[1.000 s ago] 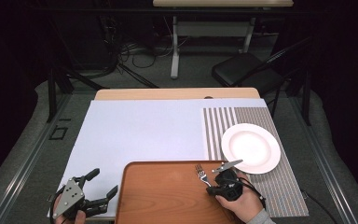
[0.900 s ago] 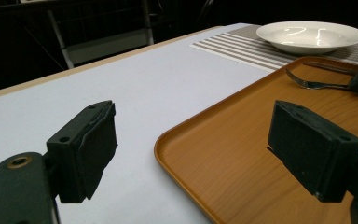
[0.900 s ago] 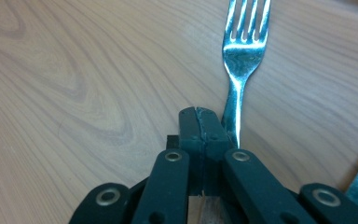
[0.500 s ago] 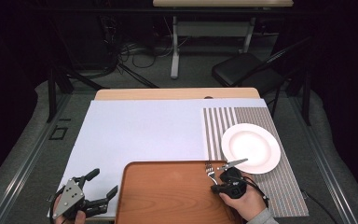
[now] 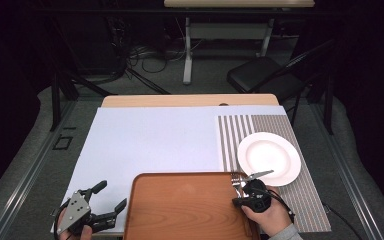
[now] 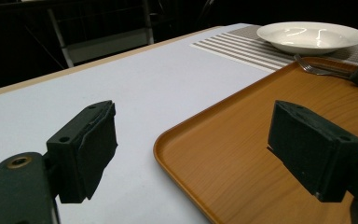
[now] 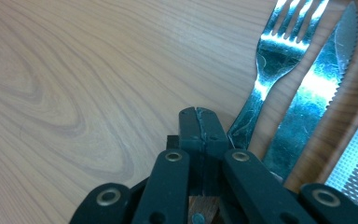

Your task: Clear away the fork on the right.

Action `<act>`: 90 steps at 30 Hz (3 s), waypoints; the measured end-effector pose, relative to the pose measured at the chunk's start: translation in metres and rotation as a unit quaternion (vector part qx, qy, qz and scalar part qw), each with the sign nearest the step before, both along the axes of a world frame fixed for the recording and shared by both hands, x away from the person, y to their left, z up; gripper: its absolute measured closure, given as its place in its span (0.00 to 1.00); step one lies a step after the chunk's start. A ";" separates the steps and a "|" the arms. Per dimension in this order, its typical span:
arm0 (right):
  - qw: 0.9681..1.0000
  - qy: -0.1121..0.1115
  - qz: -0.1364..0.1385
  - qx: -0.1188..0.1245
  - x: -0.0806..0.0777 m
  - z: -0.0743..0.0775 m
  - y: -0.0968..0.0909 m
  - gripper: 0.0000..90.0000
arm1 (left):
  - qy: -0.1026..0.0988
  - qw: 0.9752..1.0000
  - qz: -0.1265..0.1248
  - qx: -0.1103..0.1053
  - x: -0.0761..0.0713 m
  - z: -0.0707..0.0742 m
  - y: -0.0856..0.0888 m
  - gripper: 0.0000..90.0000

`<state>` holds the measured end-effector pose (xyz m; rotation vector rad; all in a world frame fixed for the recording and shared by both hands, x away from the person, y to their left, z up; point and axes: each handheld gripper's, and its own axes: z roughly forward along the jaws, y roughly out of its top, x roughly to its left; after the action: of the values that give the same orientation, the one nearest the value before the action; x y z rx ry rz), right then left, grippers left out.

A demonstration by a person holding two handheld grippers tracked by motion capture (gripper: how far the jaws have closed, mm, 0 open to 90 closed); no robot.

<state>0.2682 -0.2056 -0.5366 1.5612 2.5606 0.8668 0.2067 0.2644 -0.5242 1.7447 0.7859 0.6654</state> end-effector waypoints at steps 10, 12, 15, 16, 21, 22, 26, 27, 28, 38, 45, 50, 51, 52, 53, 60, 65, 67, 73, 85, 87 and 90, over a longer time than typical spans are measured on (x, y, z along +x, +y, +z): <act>0.999 -0.010 -0.001 0.034 -0.001 0.001 -0.004 0.94 | 0.003 1.000 0.003 -0.003 0.001 -0.001 0.000 0.17; 0.999 -0.022 0.001 0.046 -0.003 0.004 -0.003 0.93 | 0.004 1.000 0.003 -0.004 0.001 -0.001 0.000 0.17; 0.999 -0.027 0.005 0.039 -0.005 0.011 -0.003 0.90 | 0.005 1.000 0.002 -0.004 0.001 -0.001 0.000 0.17; 0.999 -0.033 0.008 0.037 -0.005 0.012 -0.003 0.89 | 0.004 1.000 0.002 -0.003 0.001 -0.001 0.000 0.17; 0.998 -0.049 0.020 0.029 -0.010 0.019 -0.004 0.85 | -0.001 1.000 0.001 -0.001 0.000 0.001 0.001 0.17; 0.998 -0.054 0.023 0.029 -0.011 0.019 -0.004 0.84 | -0.001 1.000 0.001 0.000 -0.001 0.001 0.001 0.17; 0.996 -0.055 0.046 0.044 -0.013 0.021 -0.003 0.82 | -0.002 1.000 0.002 -0.001 -0.001 0.001 0.001 0.17; 0.996 -0.056 0.049 0.039 -0.013 0.021 -0.004 0.82 | -0.003 1.000 0.002 -0.001 -0.001 0.001 0.001 0.17; 0.996 -0.058 0.051 0.040 -0.014 0.021 -0.003 0.82 | -0.002 1.000 0.002 -0.001 0.000 0.001 0.001 0.17; 0.993 -0.083 0.078 0.025 -0.018 0.028 -0.002 0.73 | -0.002 1.000 0.002 -0.002 -0.001 0.001 0.002 0.17; 0.984 -0.149 0.101 -0.003 -0.023 0.035 -0.011 0.59 | -0.001 1.000 0.001 0.000 -0.001 0.001 0.001 0.17; 0.982 -0.163 0.087 -0.027 -0.025 0.036 -0.021 0.46 | -0.001 1.000 0.001 -0.001 0.000 0.001 0.001 0.17; 0.982 -0.167 0.085 -0.030 -0.024 0.036 -0.023 0.42 | 0.000 1.000 0.001 -0.002 0.000 0.000 0.001 0.17; 0.982 -0.169 0.083 -0.031 -0.023 0.036 -0.025 0.37 | 0.000 1.000 0.001 -0.002 0.000 0.000 0.001 0.17; 0.982 -0.169 0.082 -0.032 -0.023 0.036 -0.027 0.32 | 0.001 1.000 0.002 -0.003 0.000 0.000 0.001 0.17; 0.981 -0.191 0.030 -0.023 -0.020 0.040 -0.048 0.15 | 0.001 1.000 0.003 -0.003 0.000 0.000 0.001 0.17; 0.979 -0.202 0.023 -0.020 -0.021 0.045 -0.062 0.00 | 0.000 1.000 0.004 -0.005 0.000 0.000 0.001 0.17; 0.978 -0.209 0.020 -0.020 -0.022 0.047 -0.065 0.00 | 0.000 1.000 0.004 -0.005 -0.001 0.001 0.001 0.17; 0.973 -0.221 0.035 -0.053 -0.022 0.049 -0.072 0.00 | -0.001 1.000 0.003 -0.004 -0.001 0.001 0.001 0.17; 0.970 -0.226 0.038 -0.083 -0.018 0.059 -0.088 0.00 | -0.001 1.000 0.001 -0.001 -0.001 0.001 0.001 0.17; 0.969 -0.227 0.039 -0.088 -0.018 0.060 -0.089 0.00 | -0.001 1.000 0.001 -0.001 -0.001 0.001 0.001 0.17; 0.968 -0.229 0.043 -0.095 -0.015 0.060 -0.091 0.00 | -0.001 1.000 0.001 0.000 0.000 0.001 0.001 0.17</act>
<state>0.2529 -0.2967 -0.4767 1.0544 2.3061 0.8393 0.2062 0.2651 -0.5236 1.7432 0.7863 0.6674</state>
